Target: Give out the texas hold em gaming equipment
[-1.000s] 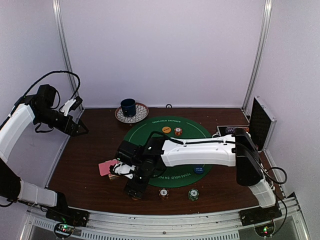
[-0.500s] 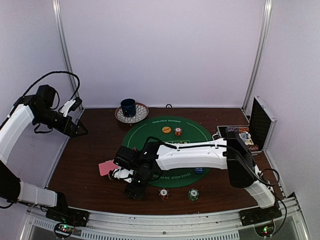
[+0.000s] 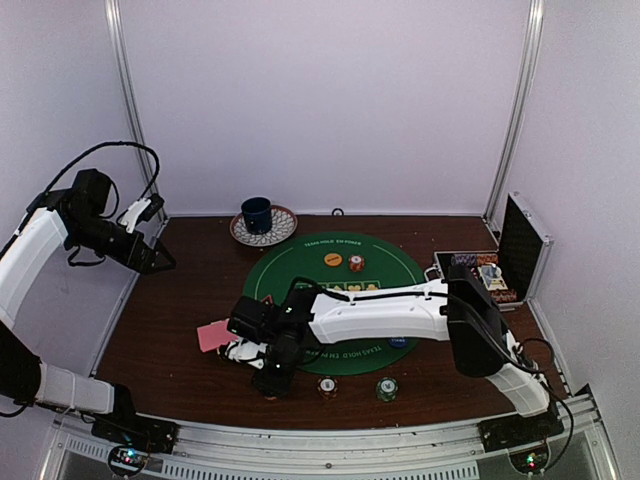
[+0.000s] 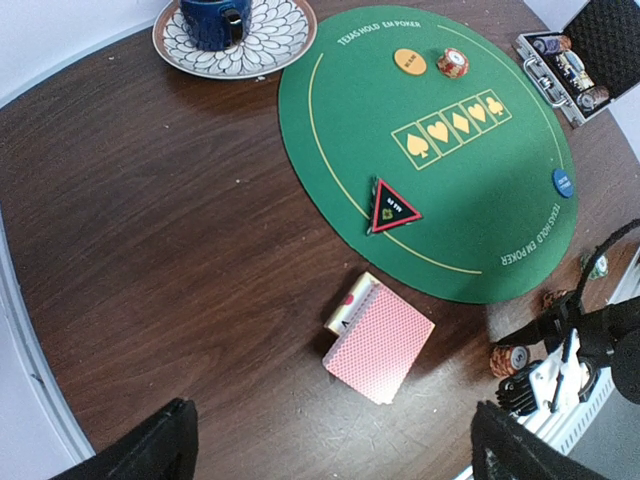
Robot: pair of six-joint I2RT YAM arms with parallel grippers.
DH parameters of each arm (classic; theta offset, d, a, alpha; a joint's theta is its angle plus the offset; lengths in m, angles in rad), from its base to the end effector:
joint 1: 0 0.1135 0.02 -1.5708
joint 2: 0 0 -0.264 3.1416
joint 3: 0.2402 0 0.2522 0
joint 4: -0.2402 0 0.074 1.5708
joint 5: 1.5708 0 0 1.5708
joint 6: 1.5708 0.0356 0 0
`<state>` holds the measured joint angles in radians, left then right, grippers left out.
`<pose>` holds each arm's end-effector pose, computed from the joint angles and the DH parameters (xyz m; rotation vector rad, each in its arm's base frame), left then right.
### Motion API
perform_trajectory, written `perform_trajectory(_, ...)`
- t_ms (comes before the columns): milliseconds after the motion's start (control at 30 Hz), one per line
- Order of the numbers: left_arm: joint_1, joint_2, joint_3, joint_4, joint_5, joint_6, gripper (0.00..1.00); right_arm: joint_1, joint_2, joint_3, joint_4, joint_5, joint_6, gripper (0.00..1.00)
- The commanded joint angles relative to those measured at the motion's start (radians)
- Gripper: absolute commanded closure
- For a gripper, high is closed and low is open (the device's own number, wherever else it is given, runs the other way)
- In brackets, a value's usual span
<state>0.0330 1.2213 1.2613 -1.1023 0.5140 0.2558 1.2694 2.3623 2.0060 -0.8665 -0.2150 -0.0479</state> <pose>0.2235 -0.0101 0.3396 0.4503 2.4801 -0.5600 0.1398 0.4753 0.1676 -1.8361 2.2816 0.5540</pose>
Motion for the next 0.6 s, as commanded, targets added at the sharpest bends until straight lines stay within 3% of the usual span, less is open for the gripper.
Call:
perform_trajectory(0,0.006,-0.013,0.030,-0.007,0.014,0.012,0.02,-0.002,0.003,0.019,0.005,-0.010,0.002,0.58)
perform_trajectory(267,0.005,-0.015,0.027,-0.005,0.009,0.017,0.02,-0.001,-0.017,0.022,0.002,-0.017,-0.001,0.84)
perform_trajectory(567,0.005,-0.017,0.027,-0.006,0.011,0.020,0.02,-0.018,-0.069,0.100,-0.041,0.007,-0.002,0.93)
